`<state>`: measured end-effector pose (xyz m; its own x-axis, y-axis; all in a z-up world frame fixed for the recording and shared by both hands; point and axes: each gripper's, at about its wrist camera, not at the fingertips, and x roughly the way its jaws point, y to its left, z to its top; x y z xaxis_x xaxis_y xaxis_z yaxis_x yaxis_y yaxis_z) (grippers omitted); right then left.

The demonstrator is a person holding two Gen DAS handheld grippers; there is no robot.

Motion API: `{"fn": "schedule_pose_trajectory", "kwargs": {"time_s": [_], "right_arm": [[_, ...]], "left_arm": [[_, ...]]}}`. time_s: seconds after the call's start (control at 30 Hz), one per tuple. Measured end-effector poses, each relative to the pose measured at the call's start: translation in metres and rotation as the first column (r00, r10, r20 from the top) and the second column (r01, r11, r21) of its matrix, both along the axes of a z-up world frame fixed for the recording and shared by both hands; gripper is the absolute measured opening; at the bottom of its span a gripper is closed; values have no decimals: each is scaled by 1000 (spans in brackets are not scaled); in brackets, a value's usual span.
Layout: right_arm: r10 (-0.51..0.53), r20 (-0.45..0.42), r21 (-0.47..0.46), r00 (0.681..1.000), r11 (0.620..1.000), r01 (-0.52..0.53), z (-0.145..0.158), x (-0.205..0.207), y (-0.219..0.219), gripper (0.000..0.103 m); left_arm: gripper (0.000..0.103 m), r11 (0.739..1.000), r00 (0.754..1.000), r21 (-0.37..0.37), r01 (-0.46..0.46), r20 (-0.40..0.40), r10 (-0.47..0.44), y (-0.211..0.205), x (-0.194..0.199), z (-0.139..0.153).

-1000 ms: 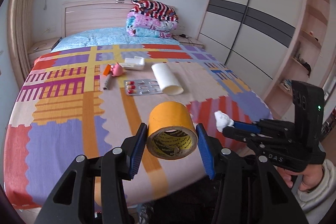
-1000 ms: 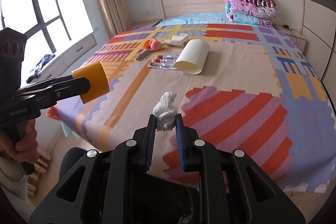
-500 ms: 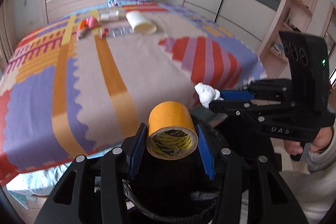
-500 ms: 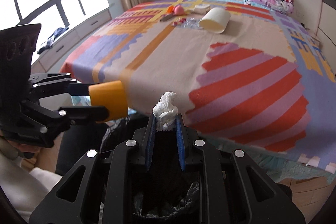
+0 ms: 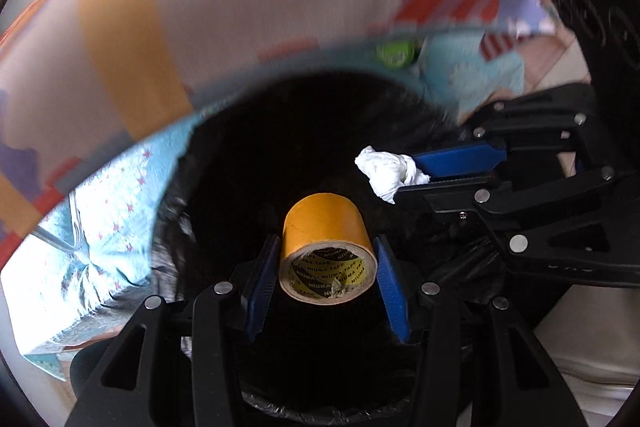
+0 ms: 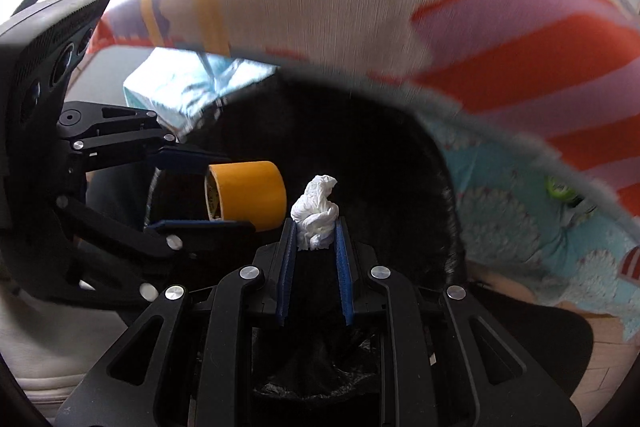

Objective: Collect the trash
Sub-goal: 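Carry the tape roll and tissue in both grippers down over the black trash bin, then open both grippers to drop the tape roll and tissue into the bin, then raise both open grippers from the bin back over the bed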

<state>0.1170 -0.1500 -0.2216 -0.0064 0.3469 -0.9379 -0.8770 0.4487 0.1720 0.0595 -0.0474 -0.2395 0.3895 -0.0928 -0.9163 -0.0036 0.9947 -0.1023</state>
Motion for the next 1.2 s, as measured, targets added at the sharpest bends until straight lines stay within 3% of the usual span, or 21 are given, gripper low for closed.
{"fn": "schedule_pose_trajectory", "kwargs": {"time_s": [0.2, 0.47, 0.77, 1.2], "right_arm": [[10, -18, -84, 1000, 996, -11, -26, -5, 0, 20], [10, -48, -99, 999, 995, -15, -40, -9, 0, 21], [19, -66, -96, 998, 995, -25, -41, -10, 11, 37], [23, -45, -78, 999, 997, -26, -31, -3, 6, 43]], "left_arm": [[46, 1000, 998, 26, 12, -63, -11, -6, -1, -30], [46, 997, 992, 64, 53, -116, -46, -16, 5, -49], [46, 997, 989, 54, 58, -142, -49, -12, 8, -61], [46, 995, 980, 61, 77, -188, -64, -18, 14, -89]]}}
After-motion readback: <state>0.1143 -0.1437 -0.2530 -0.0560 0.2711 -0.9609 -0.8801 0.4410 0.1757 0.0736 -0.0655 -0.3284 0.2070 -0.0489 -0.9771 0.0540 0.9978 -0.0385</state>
